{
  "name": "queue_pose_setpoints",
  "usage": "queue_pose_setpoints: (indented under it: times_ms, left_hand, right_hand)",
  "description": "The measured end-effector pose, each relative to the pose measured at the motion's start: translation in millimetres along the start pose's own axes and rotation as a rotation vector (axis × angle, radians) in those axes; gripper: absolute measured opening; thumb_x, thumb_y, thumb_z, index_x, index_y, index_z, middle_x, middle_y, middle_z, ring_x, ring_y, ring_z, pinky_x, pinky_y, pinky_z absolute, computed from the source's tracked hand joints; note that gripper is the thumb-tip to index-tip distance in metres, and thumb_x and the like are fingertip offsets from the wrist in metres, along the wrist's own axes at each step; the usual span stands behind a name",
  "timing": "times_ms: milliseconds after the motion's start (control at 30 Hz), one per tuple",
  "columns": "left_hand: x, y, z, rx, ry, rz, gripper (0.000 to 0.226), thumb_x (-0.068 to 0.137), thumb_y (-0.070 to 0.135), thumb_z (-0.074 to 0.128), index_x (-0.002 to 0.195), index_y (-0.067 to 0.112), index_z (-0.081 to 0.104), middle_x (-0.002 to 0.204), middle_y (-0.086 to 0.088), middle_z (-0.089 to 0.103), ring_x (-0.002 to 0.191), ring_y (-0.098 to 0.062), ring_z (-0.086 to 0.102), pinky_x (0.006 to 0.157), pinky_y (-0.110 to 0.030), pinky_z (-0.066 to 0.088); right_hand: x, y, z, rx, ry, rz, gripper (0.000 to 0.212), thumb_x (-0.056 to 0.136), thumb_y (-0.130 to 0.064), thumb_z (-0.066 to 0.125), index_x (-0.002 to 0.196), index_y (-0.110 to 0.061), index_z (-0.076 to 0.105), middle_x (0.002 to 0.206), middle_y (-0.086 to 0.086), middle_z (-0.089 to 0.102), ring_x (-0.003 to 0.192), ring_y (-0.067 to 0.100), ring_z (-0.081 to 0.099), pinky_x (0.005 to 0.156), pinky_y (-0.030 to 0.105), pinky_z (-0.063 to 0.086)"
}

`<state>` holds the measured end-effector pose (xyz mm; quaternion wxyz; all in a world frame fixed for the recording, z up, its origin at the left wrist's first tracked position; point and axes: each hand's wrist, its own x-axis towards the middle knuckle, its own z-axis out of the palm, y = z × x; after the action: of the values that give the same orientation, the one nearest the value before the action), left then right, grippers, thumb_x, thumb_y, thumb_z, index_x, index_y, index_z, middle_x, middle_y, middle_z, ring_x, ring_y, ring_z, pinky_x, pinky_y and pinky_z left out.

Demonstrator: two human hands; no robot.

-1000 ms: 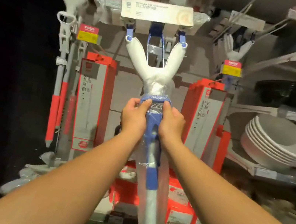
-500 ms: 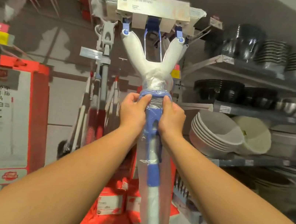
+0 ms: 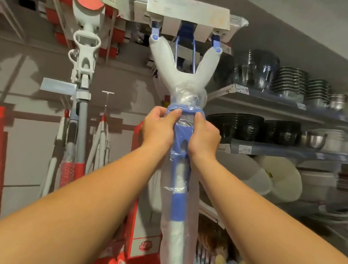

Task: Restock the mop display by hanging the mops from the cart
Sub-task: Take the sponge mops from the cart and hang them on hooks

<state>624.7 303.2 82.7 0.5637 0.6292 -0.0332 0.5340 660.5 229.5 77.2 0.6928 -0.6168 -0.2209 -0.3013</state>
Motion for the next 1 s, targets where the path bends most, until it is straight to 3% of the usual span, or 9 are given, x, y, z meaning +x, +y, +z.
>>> queue_pose_setpoints:
  times_ms: [67,200,300,400,633,800,1000]
  left_hand:
    - [4,-4,20,-0.005,0.002,0.005,0.022,0.091,0.022,0.063,0.072,0.019,0.052,0.067,0.006,0.055,0.057,-0.005,0.05,0.049,-0.011,0.039]
    - [17,-7,66,-0.012,0.032,0.017,0.023,0.092,0.021,0.063,0.071,0.019,0.052,0.064,0.006,0.054,0.055,-0.006,0.049,0.051,-0.017,0.04]
    - [28,-4,95,0.016,0.076,0.056,0.022,0.091,0.024,0.063,0.072,0.02,0.053,0.062,0.007,0.055,0.053,-0.005,0.049,0.052,-0.021,0.038]
    - [39,-4,119,0.048,0.129,0.096,0.021,0.091,0.027,0.064,0.073,0.021,0.054,0.064,0.007,0.058,0.057,-0.007,0.053,0.056,-0.024,0.042]
    - [59,-6,153,0.111,0.211,0.151,0.023,0.089,0.029,0.064,0.071,0.021,0.054,0.069,0.003,0.061,0.07,-0.018,0.058,0.075,-0.039,0.051]
    - [84,-12,163,0.175,0.246,0.192,0.024,0.089,0.033,0.063,0.071,0.02,0.054,0.071,0.002,0.061,0.071,-0.02,0.057,0.079,-0.043,0.051]
    - [122,-27,168,0.224,0.274,0.214,0.024,0.088,0.036,0.062,0.072,0.02,0.054,0.074,0.0,0.062,0.07,-0.021,0.056,0.076,-0.04,0.051]
  right_hand:
    - [18,8,-7,0.045,-0.009,0.006,0.045,0.1,-0.033,0.044,0.083,0.003,0.065,0.088,0.017,0.066,0.087,0.032,0.059,0.079,0.039,0.045]
    - [59,19,-29,0.085,-0.06,-0.015,0.044,0.101,-0.03,0.043,0.073,-0.001,0.059,0.069,0.004,0.054,0.071,0.018,0.048,0.06,0.027,0.028]
    - [92,24,-38,0.154,-0.09,-0.044,0.044,0.1,-0.032,0.044,0.081,0.001,0.065,0.079,0.011,0.06,0.078,0.023,0.054,0.073,0.036,0.042]
    - [121,31,-41,0.18,-0.117,-0.06,0.04,0.099,-0.037,0.044,0.068,-0.016,0.058,0.085,0.012,0.066,0.086,0.028,0.062,0.083,0.046,0.05]
    - [166,41,-45,0.269,-0.191,-0.102,0.038,0.099,-0.035,0.045,0.072,-0.012,0.058,0.079,0.009,0.061,0.083,0.029,0.059,0.082,0.043,0.048]
    - [194,47,-29,0.331,-0.224,-0.094,0.041,0.098,-0.037,0.046,0.074,-0.008,0.062,0.093,0.019,0.068,0.093,0.037,0.063,0.088,0.052,0.05]
    - [227,59,0,0.342,-0.246,-0.102,0.043,0.097,-0.039,0.046,0.085,-0.004,0.068,0.097,0.02,0.068,0.095,0.038,0.062,0.091,0.053,0.048]
